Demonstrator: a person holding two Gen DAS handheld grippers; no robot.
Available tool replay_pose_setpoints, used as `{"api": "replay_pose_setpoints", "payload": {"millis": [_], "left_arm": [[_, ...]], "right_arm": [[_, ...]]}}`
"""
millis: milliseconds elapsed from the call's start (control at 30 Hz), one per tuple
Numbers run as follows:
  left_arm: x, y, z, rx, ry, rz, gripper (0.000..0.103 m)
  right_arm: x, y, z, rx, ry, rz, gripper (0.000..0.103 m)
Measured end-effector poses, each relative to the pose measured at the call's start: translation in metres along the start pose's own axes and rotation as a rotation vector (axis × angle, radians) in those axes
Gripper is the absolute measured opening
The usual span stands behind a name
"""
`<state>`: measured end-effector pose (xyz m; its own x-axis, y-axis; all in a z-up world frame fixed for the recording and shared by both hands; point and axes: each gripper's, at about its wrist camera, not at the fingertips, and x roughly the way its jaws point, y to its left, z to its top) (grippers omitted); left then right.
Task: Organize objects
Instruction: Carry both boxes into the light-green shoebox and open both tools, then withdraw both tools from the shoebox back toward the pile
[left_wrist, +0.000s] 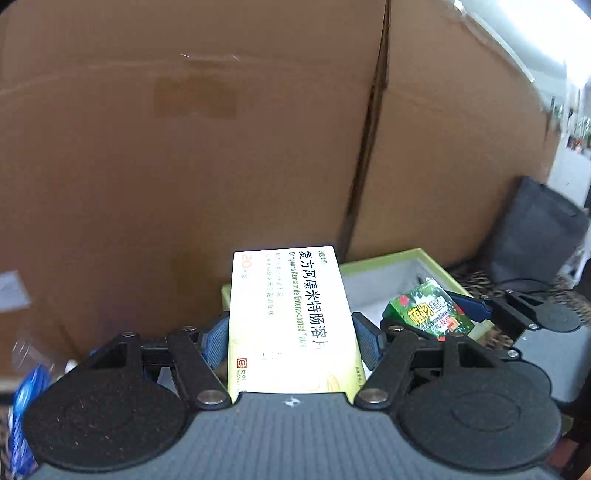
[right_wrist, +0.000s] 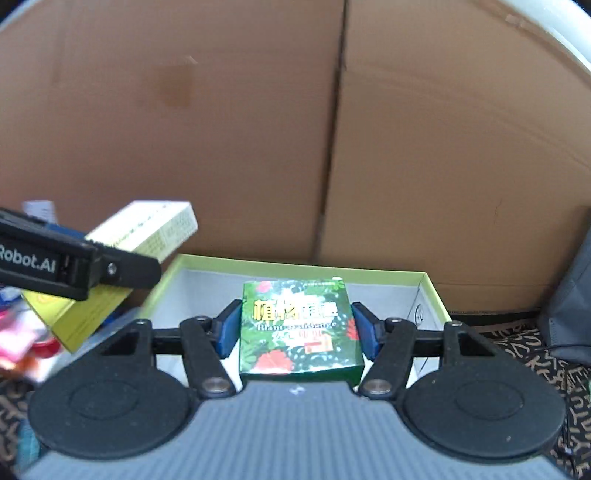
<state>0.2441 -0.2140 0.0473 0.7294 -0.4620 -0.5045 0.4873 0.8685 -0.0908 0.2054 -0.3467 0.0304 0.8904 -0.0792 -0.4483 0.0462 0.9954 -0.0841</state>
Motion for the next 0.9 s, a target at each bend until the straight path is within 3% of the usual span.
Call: {"api": "replay_pose_setpoints", "payload": {"millis": [267,300,333,367,400,433,533,633,800,900], "left_arm": [[0.065,0.001,0.004,-0.033,0.055,0.007,0.072],[0.070,0.003,0.002,-0.049,0.064,-0.001,0.081],[0.076,0.005,0.001,-0.063,0.082,-0.004,0.090],[0.079,0.006,0.000,-0.071,0.093,-0.002,0.090],[0.078,0.006,-0.001,-0.069,0.092,0.000,0.090],[0.075,0.007,-0.002,-0.064,0.091,-0.005,0.090],[0.050,0.008,0.000,-0.072,0.069,-0.021,0.090],[0.004,0.008,-0.005,-0.057,-0.019,-0.040,0.093],[-0.072,0.005,-0.029,0.005,-0.144,0.014,0.100],[-0.103,0.008,-0.049,-0.003,-0.121,0.044,0.100]], "right_arm": [[0.075,-0.014,0.000,-0.001,0.121,-0.013,0.062],[0.082,-0.014,-0.001,0.006,0.136,-0.015,0.062],[0.087,-0.013,-0.003,0.003,0.151,-0.020,0.066],[0.093,-0.012,-0.004,-0.007,0.172,-0.019,0.073],[0.098,-0.011,-0.006,-0.019,0.197,-0.017,0.088],[0.099,-0.010,-0.007,-0.030,0.211,-0.023,0.093],[0.077,-0.010,-0.003,-0.055,0.138,-0.055,0.099],[0.033,-0.012,0.001,-0.033,0.016,-0.057,0.103],[-0.041,-0.002,-0.010,0.003,-0.124,-0.006,0.103],[-0.075,0.013,-0.027,0.019,-0.155,0.065,0.103]]}}
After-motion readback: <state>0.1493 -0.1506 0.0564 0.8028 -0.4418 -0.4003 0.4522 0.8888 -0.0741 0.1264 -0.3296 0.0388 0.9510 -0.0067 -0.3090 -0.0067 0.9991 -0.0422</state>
